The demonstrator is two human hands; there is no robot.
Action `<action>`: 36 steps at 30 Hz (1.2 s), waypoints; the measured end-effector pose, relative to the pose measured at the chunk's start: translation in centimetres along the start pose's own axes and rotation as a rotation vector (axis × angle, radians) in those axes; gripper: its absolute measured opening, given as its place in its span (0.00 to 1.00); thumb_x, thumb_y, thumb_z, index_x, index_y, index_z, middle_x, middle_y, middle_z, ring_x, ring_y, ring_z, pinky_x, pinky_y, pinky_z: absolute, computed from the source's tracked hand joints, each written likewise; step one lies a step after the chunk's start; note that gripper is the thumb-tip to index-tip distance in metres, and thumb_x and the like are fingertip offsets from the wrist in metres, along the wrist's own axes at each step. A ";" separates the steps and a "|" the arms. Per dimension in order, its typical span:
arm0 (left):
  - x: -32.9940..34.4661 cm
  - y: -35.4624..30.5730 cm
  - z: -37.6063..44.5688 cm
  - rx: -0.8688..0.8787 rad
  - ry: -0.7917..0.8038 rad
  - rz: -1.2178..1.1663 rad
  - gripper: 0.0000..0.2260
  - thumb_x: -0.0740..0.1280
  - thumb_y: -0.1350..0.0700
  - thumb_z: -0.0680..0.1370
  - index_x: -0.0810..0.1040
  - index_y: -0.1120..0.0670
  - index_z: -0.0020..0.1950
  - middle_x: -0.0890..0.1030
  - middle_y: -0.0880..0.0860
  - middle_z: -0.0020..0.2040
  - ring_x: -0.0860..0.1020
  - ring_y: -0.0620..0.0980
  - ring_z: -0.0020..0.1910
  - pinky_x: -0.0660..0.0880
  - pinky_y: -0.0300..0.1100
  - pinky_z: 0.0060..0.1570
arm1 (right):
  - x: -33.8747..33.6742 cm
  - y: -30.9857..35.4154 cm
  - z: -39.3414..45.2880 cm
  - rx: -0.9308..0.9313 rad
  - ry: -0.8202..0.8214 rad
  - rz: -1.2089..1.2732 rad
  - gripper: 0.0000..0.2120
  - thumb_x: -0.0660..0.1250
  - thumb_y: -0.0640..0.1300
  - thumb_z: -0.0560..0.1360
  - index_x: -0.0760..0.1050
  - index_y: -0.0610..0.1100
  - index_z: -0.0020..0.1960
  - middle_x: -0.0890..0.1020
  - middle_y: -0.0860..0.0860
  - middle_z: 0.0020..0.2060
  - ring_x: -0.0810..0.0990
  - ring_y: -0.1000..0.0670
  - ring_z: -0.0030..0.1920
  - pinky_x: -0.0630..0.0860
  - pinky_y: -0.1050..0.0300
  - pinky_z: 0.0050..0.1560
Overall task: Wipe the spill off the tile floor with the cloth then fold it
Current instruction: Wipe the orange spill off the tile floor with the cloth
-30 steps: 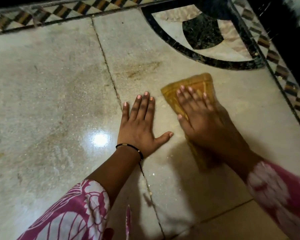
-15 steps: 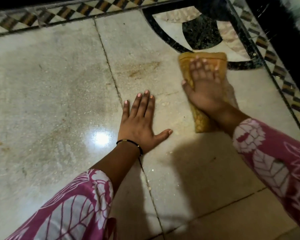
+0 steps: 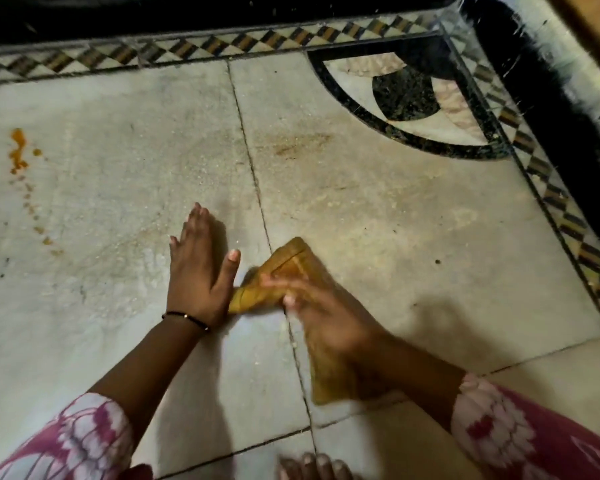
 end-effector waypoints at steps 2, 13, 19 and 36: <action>0.0 0.3 0.2 -0.033 0.012 0.041 0.36 0.45 0.37 0.76 0.50 0.57 0.77 0.49 0.53 0.78 0.48 0.50 0.77 0.40 0.46 0.73 | -3.1 -0.2 0.5 0.123 -0.072 0.634 0.24 0.72 0.52 0.71 0.77 0.41 0.62 0.80 0.46 0.60 0.78 0.48 0.61 0.71 0.54 0.65; 1.8 0.1 -0.6 0.030 0.096 0.383 0.34 0.44 0.37 0.77 0.50 0.56 0.77 0.50 0.52 0.78 0.46 0.48 0.77 0.35 0.45 0.72 | -24.1 -2.3 -5.4 0.234 -0.821 -0.096 0.15 0.63 0.32 0.76 0.78 0.45 0.58 0.82 0.50 0.54 0.81 0.54 0.49 0.77 0.66 0.44; 1.9 0.1 -0.5 0.015 0.095 0.402 0.34 0.43 0.37 0.77 0.50 0.56 0.77 0.49 0.51 0.78 0.46 0.48 0.77 0.36 0.46 0.73 | -8.1 0.5 -1.3 0.035 -0.112 -1.025 0.17 0.66 0.50 0.76 0.74 0.53 0.64 0.76 0.54 0.60 0.70 0.52 0.62 0.68 0.55 0.59; 2.1 0.1 -0.5 0.002 0.096 0.421 0.35 0.50 0.37 0.77 0.50 0.56 0.77 0.50 0.53 0.78 0.47 0.50 0.77 0.40 0.51 0.74 | -13.0 -0.8 -2.8 0.323 -0.340 -0.767 0.25 0.57 0.59 0.79 0.67 0.47 0.71 0.71 0.47 0.70 0.67 0.46 0.70 0.67 0.50 0.68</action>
Point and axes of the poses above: each hand's wrist, its own z-axis towards the middle knuckle, its own x-axis out of the palm, y = z × x, the point moved 5 cm from there along z, towards the middle knuckle
